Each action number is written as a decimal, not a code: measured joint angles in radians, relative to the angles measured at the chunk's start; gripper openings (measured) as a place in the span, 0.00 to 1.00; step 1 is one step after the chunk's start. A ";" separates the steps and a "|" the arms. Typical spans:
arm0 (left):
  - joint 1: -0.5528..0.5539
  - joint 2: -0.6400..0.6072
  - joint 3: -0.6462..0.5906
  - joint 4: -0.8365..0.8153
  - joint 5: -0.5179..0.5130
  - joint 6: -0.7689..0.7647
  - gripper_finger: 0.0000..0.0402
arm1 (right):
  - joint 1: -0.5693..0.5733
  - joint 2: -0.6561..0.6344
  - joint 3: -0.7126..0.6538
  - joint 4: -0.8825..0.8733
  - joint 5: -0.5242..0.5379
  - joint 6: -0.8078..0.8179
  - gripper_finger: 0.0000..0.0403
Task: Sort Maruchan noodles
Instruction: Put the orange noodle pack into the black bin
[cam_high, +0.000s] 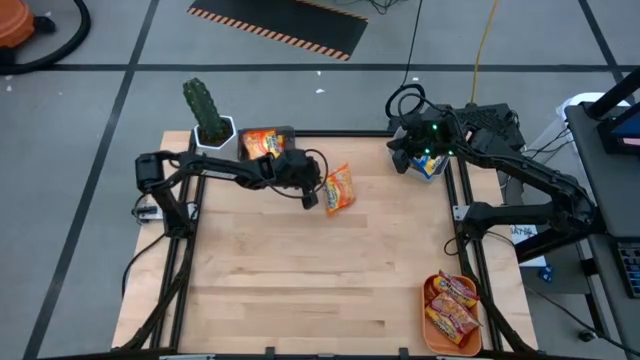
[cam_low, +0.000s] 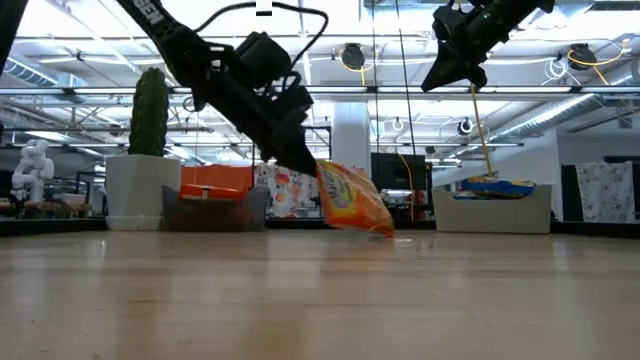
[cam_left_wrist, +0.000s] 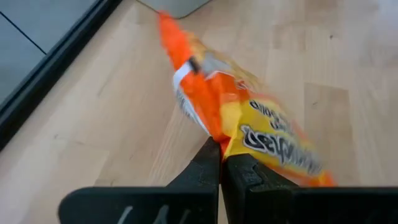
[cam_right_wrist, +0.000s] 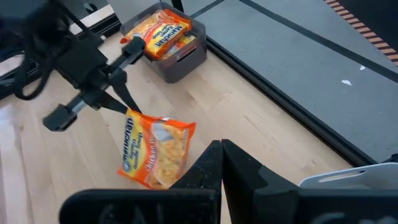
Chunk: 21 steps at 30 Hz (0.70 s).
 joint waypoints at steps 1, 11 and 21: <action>0.000 -0.011 0.000 -0.012 -0.003 -0.004 0.00 | 0.000 0.000 0.000 0.000 0.003 0.000 0.00; 0.028 -0.114 0.000 -0.026 -0.064 -0.153 0.00 | 0.000 0.000 0.000 0.040 0.002 0.005 0.00; 0.094 -0.244 0.000 -0.033 -0.181 -0.226 0.00 | 0.006 0.000 0.000 0.039 -0.001 0.027 0.00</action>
